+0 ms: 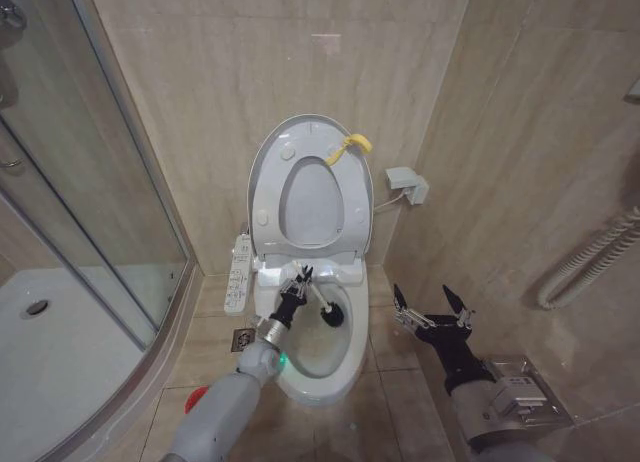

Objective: Open the toilet lid, clean the toilet bowl with a toilet brush, close the toilet lid, and flush.

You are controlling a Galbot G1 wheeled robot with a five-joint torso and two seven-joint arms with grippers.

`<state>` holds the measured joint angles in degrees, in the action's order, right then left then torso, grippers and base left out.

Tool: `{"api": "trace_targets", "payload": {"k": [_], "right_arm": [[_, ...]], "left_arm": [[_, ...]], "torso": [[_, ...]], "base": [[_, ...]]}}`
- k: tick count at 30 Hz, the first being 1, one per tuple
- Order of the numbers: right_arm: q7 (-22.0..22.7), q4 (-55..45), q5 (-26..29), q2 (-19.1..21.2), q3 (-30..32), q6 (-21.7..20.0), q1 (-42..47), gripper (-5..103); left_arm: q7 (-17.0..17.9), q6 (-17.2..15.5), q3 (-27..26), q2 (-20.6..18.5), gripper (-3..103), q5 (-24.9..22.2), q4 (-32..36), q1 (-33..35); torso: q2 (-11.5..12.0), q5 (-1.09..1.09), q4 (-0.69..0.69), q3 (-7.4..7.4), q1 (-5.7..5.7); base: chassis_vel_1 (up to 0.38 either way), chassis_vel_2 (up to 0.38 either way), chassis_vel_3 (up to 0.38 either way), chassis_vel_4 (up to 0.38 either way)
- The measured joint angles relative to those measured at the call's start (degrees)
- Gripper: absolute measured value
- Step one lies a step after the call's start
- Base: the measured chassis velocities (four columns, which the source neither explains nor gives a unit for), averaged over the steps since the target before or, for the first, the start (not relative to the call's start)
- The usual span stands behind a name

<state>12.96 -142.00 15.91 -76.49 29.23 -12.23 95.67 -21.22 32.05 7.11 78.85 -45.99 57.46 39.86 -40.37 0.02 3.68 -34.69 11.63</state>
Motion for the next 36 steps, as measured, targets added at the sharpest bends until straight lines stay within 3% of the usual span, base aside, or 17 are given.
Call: {"api": "trace_targets", "payload": {"k": [6, 10, 13, 16, 19, 20, 22, 24, 29, 30, 35, 36], "right_arm": [[0.00, 0.00, 0.00, 0.00, 0.00, 0.00, 0.00, 100], [0.00, 0.00, 0.00, 0.00, 0.00, 0.00, 0.00, 100], [0.00, 0.00, 0.00, 0.00, 0.00, 0.00, 0.00, 100], [0.00, 0.00, 0.00, 0.00, 0.00, 0.00, 0.00, 100], [0.00, 0.00, 0.00, 0.00, 0.00, 0.00, 0.00, 100], [0.00, 0.00, 0.00, 0.00, 0.00, 0.00, 0.00, 100], [0.00, 0.00, 0.00, 0.00, 0.00, 0.00, 0.00, 100], [0.00, 0.00, 0.00, 0.00, 0.00, 0.00, 0.00, 100], [0.00, 0.00, 0.00, 0.00, 0.00, 0.00, 0.00, 100], [0.00, 0.00, 0.00, 0.00, 0.00, 0.00, 0.00, 100], [0.00, 0.00, 0.00, 0.00, 0.00, 0.00, 0.00, 100], [0.00, 0.00, 0.00, 0.00, 0.00, 0.00, 0.00, 100]], "left_arm": [[-2.61, 0.94, -0.62, -1.10, 17, 6.97, -1.53, 0.61], [-5.34, 3.39, -2.46, -2.13, 17, 17.78, -4.23, -0.29], [-5.47, 4.11, -3.02, -2.19, 17, 19.89, -4.83, -0.85], [-4.17, 4.16, -2.39, -1.87, 17, 16.17, -4.21, -1.07], [-1.02, 1.94, -0.26, -0.61, 17, 4.23, -0.34, -0.09], [-1.02, 1.94, -0.26, -0.61, 17, 4.23, -0.34, -0.09], [0.30, 0.33, 0.72, -0.10, 17, -0.04, 1.98, 0.77], [0.33, 0.12, 1.01, -0.13, 17, 0.28, 2.06, 1.10], [-2.24, 1.84, -0.43, -2.74, 17, 11.99, -1.06, 1.94], [-2.24, 1.84, -0.43, -2.74, 17, 11.99, -1.06, 1.94], [-4.50, 4.83, -4.06, -4.52, 17, 22.64, -1.80, 0.76], [-4.30, 5.12, -4.26, -4.72, 17, 22.32, -1.60, 0.40]], "torso": [[0.00, -0.02, -0.02, 0.00, 0.00], [0.00, -0.02, -0.01, 0.00, 0.00], [0.00, -0.02, -0.01, 0.00, 0.00], [0.00, 0.00, -0.02, 0.00, 0.00], [0.00, -0.01, 0.00, 0.00, 0.00], [0.00, -0.01, 0.00, 0.00, 0.00], [0.00, -0.01, 0.02, 0.01, 0.00], [0.00, 0.01, 0.00, 0.01, 0.00], [0.00, -0.03, -0.02, 0.01, 0.00], [0.00, -0.03, -0.02, 0.01, 0.00], [0.00, -0.03, 0.00, 0.00, 0.00], [0.00, -0.01, 0.01, 0.00, 0.00]], "base": [[0.000, 0.000, 0.000, 0.000], [0.000, 0.000, 0.000, 0.000], [0.000, 0.000, 0.000, 0.000], [0.000, 0.000, 0.000, 0.000], [0.000, 0.000, 0.000, 0.000], [0.000, 0.000, 0.000, 0.000], [0.000, 0.000, 0.000, 0.000], [0.000, 0.000, 0.000, 0.000], [0.000, 0.000, 0.000, 0.000], [0.000, 0.000, 0.000, 0.000], [0.000, 0.000, 0.000, 0.000], [0.000, 0.000, 0.000, 0.000]]}}
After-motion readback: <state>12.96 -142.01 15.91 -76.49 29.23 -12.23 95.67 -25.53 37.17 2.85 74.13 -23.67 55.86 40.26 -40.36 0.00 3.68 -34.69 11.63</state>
